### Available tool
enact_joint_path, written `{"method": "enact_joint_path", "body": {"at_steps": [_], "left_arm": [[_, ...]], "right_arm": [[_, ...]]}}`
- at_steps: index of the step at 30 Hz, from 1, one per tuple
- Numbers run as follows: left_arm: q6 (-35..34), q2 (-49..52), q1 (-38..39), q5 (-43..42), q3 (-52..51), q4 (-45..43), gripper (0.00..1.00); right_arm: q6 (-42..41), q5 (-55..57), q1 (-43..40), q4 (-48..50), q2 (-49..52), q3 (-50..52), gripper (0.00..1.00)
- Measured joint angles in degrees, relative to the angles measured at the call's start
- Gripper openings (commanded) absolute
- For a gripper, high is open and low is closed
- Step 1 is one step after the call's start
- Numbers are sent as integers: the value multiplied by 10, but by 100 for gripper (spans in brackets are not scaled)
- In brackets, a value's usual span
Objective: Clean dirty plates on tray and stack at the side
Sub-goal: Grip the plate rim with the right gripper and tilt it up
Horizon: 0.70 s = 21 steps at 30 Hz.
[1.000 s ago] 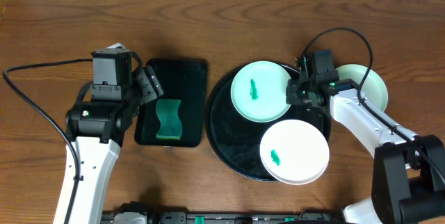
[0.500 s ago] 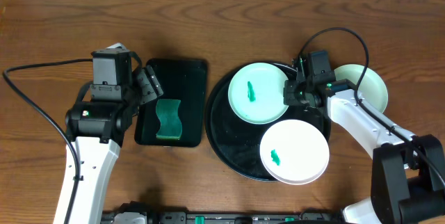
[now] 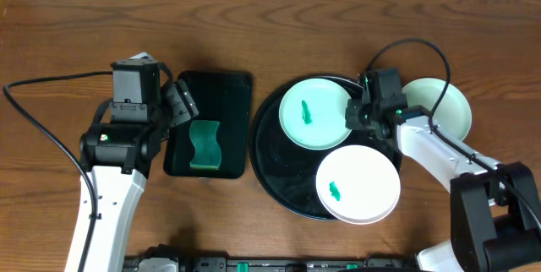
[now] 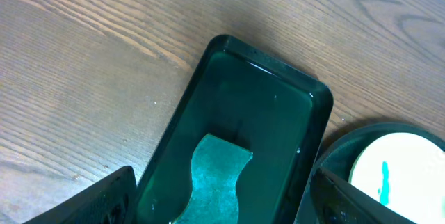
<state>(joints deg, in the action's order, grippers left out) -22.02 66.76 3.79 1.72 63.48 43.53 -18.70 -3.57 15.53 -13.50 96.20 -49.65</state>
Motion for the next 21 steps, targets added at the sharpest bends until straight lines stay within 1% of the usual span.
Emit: {"method": "enact_joint_path", "body": {"at_steps": [1,4,5,7,8,11,14,21], "left_arm": [[0,0,0,0,0,0,80],[0,0,0,0,0,0,80],[0,0,0,0,0,0,80],[0,0,0,0,0,0,80],[0,0,0,0,0,0,80],[0,0,0,0,0,0,80],[0,0,0,0,0,0,80],[0,0,0,0,0,0,80]], "right_arm": [[0,0,0,9,0,7,7],[-2,0,0,22,0,24,17],[-3,0,0,22,0,26,20],[-1,1,0,25,0,26,32],[4,0,0,26,0,26,35],[11,0,0,5,0,21,38],[19,0,-1,-53,-1,-7,41],[62,0,-7,-229,-20,-148,57]]}}
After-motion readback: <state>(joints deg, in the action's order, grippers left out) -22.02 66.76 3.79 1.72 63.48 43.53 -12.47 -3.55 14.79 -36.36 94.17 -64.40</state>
